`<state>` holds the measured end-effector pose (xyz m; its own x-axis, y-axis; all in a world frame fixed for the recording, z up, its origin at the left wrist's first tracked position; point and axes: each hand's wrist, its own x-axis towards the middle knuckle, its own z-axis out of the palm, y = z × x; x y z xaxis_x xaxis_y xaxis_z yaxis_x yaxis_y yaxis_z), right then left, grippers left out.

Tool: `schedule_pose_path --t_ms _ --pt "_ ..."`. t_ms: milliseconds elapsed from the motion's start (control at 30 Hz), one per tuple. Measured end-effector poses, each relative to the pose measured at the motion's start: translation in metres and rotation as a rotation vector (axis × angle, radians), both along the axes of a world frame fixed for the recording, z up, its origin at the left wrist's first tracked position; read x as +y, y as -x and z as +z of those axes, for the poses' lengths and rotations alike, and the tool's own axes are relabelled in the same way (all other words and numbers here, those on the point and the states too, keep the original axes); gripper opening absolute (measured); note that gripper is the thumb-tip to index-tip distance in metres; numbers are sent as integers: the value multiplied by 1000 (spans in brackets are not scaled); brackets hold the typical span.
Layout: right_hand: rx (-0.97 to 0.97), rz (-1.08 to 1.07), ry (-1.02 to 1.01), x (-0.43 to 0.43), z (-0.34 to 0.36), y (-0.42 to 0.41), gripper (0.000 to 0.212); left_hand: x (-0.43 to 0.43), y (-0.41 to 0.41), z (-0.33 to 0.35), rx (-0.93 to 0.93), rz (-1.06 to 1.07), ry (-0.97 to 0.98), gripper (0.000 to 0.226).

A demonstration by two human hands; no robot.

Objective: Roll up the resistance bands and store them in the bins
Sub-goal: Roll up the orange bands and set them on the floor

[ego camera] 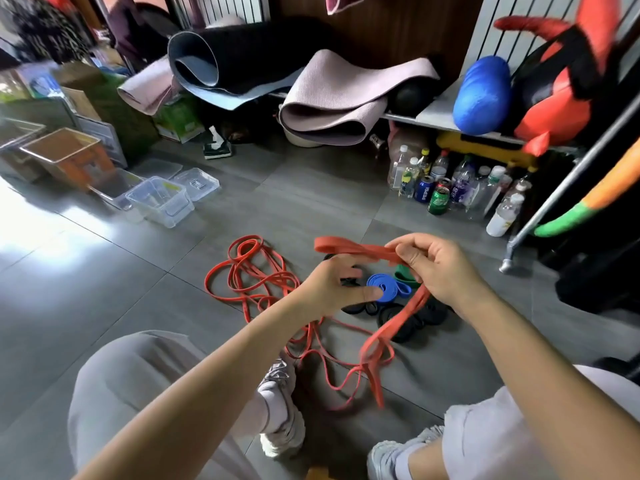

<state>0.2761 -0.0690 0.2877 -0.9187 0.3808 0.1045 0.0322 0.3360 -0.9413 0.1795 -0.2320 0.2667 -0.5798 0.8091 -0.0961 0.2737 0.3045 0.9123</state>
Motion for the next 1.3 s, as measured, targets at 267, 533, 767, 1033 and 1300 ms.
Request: schedule_pose_path --t_ms 267,533,767,1033,1300 --pt "-95 4 55 -4 -31 -24 18 -11 -9 8 -793 271 -468 20" --pt "-47 47 161 -11 -39 -37 21 11 -26 19 -58 84 -72 10" --pt "16 -63 147 9 -34 -58 35 43 -29 32 -85 -26 -21 16" --pt "77 -238 233 24 -25 -75 12 83 -47 50 -618 57 -280 12" --pt "-151 -218 -49 47 -17 -96 22 75 -47 57 664 -208 110 26"
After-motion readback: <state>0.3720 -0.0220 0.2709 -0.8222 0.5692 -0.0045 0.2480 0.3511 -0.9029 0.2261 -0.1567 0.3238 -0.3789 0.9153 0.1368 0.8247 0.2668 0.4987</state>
